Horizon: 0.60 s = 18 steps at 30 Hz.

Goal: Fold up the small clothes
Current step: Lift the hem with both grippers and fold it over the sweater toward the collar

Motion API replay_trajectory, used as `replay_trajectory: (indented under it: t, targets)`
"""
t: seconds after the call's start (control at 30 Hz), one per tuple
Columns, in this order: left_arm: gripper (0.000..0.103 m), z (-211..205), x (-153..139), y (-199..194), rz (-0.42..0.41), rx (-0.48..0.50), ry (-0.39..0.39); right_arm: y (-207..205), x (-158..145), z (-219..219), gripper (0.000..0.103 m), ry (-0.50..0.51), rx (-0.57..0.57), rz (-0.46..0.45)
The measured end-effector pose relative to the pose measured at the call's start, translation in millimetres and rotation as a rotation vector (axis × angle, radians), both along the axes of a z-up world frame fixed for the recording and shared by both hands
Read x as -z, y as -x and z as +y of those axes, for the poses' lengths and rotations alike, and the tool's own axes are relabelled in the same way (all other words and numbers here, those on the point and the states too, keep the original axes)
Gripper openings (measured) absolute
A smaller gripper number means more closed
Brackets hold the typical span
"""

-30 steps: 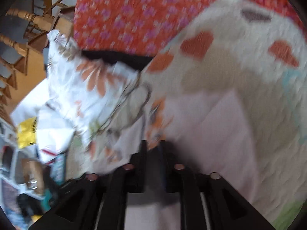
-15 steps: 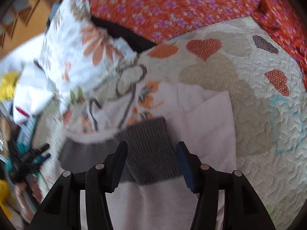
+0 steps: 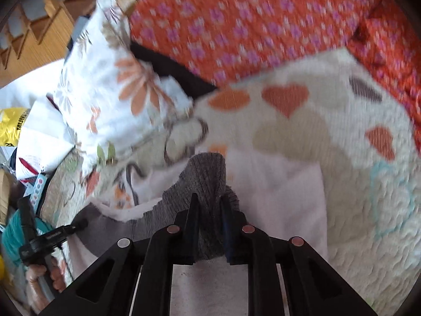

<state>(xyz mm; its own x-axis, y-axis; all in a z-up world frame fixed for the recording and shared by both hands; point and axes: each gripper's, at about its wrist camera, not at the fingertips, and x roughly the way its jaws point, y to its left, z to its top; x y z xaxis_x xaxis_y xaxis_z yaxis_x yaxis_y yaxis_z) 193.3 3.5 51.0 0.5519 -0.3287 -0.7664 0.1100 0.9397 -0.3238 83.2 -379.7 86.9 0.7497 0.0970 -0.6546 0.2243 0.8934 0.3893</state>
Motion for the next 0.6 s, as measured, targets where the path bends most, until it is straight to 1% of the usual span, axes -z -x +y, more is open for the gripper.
replay_trajectory:
  t: [0.07,0.1,0.17,0.2,0.23,0.3,0.33,0.37,0.4,0.43,0.47,0.53,0.6]
  targets:
    - [0.011,0,3,-5,-0.006,-0.027,-0.014,-6,3,1,0.016,0.035,0.01,0.007]
    - [0.013,0,11,-10,0.021,-0.044,-0.016,-10,11,0,0.016,0.043,0.009,0.032]
    - [0.016,1,21,-16,0.066,-0.069,-0.015,-15,25,-3,0.022,0.043,0.019,0.075]
    - [0.019,3,24,-17,0.085,-0.082,-0.008,-16,32,-6,0.022,0.047,0.036,0.105]
    - [0.02,6,23,-16,0.085,-0.087,-0.002,-16,36,-10,0.022,0.046,0.055,0.121]
    - [0.032,12,15,-12,0.064,-0.102,-0.002,-12,35,-17,0.032,0.025,0.07,0.124]
    - [0.036,14,11,-9,0.05,-0.111,-0.006,-9,32,-21,0.039,0.012,0.081,0.114]
    - [0.045,17,6,-6,0.037,-0.12,-0.009,-5,29,-24,0.042,0.007,0.094,0.102]
    - [0.054,21,1,-3,0.024,-0.13,-0.008,-2,26,-26,0.042,0.008,0.103,0.094]
    - [0.057,27,-5,2,0.011,-0.142,-0.001,1,23,-28,0.043,0.01,0.105,0.09]
    - [0.06,29,-7,4,0.008,-0.145,0.003,4,20,-28,0.044,0.01,0.101,0.09]
    - [0.06,39,-15,11,0.007,-0.138,0.012,10,17,-27,0.046,0.001,0.09,0.094]
    - [0.06,46,-18,20,0.008,-0.123,0.003,20,14,-28,0.046,-0.015,0.083,0.1]
